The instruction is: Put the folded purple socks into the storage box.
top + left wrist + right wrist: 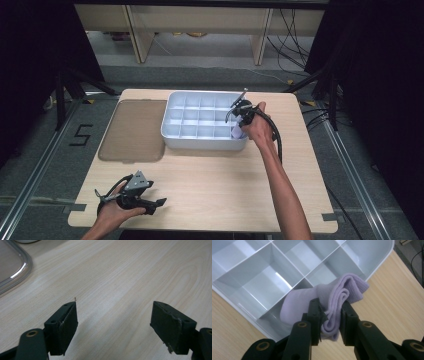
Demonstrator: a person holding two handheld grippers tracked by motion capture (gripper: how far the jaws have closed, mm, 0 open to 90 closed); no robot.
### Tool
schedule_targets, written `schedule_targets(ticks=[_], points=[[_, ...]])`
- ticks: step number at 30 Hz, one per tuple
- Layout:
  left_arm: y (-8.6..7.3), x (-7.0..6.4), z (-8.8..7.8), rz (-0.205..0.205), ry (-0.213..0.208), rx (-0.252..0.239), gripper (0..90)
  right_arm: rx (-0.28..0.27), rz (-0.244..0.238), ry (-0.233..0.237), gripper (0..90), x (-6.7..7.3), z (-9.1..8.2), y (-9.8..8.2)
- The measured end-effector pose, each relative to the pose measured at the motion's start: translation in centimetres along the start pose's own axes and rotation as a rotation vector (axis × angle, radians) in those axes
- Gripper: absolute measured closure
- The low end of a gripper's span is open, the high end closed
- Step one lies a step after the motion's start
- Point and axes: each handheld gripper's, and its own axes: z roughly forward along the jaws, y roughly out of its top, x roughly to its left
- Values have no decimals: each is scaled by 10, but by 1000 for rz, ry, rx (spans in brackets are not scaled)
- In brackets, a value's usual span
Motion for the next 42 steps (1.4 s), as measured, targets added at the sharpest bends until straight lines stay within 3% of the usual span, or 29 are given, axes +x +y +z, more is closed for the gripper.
schedule_targets(ticks=[1, 3, 6, 10, 17, 20, 22, 23, 26, 27, 28, 29, 30, 33, 36, 42], points=[[0, -1, 1, -15, 1, -2, 210, 6, -13, 5, 739, 2, 3, 0], [0, -1, 1, 9, -1, 5, 210, 11, -16, 13, 738, 4, 6, 0], [0, -1, 1, 11, -2, 6, 210, 8, -35, 25, 738, 6, 11, -1], [0, -1, 0, 5, 3, 6, 210, 17, -17, 37, 738, 10, 18, -3], [0, 0, 1, 18, 6, 12, 210, 33, -41, 65, 732, 15, 33, -9], [-1, -2, 2, -8, -6, 10, 210, 30, -24, 70, 698, 15, 32, -10], [-1, -2, 1, 11, -3, 13, 210, 15, -14, 79, 632, 14, 29, -10], [-1, -2, 2, 17, 0, 17, 210, -21, 16, 119, 591, 12, 20, -9], [-1, -2, 3, 24, 4, 23, 213, -35, 35, 121, 577, 12, 12, -8], [-2, -5, 4, -10, -7, 7, 215, -52, 40, 124, 601, 9, 4, -6], [-2, -5, 4, -10, -7, 7, 215, -52, 40, 124, 601, 9, 4, -6], [-1, -4, 3, 17, -7, 14, 215, -58, 49, 125, 608, 8, 2, -6], [-1, -5, 4, -10, -8, 6, 215, -69, 49, 121, 642, 6, 1, -5], [-2, -5, 4, -15, -10, 9, 214, -90, 80, 143, 745, 0, 3, -4], [-1, -3, 3, 18, -1, 21, 215, -58, 72, 155, 824, -2, 14, -4], [-1, -6, 4, 24, -13, 24, 216, 21, 69, 180, 843, 0, 36, -3]])
